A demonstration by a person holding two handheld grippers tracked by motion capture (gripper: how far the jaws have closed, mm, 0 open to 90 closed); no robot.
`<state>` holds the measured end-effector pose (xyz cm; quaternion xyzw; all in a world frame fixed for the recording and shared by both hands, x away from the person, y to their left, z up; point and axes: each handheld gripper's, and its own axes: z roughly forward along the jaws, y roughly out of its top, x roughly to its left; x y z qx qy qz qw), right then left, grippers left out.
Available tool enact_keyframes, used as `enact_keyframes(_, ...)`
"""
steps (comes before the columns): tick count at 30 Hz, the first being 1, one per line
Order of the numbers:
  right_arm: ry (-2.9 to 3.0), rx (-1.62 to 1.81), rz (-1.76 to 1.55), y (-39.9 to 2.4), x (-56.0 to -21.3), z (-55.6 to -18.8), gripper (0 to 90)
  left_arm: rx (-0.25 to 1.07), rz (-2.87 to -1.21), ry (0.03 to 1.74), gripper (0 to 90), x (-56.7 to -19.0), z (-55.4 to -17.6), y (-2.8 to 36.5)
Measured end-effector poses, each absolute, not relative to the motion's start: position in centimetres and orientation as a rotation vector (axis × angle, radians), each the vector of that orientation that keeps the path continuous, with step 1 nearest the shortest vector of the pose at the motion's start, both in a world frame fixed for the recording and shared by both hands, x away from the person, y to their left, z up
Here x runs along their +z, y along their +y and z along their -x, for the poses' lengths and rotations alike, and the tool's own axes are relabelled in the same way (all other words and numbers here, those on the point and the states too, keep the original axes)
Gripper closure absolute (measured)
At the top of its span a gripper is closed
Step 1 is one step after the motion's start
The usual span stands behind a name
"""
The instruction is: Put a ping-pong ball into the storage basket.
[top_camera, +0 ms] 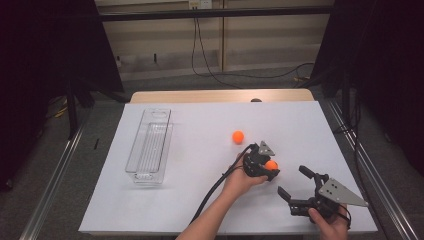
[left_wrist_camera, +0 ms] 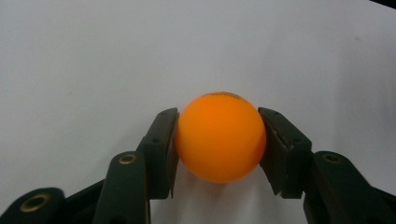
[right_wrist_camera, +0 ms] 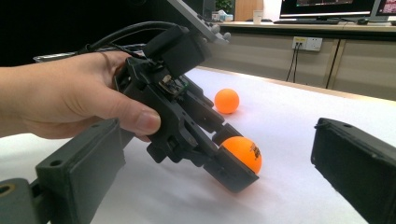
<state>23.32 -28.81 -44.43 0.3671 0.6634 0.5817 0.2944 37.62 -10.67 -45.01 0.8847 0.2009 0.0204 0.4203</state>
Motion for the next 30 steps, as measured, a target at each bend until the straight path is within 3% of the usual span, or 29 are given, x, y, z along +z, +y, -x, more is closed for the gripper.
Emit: enact_keyframes(30,1.763,1.536,-0.988,-28.9,-44.5,-23.4,2.0,0.020,-2.186,0.548,50.8,-44.1,-37.9,-6.7)
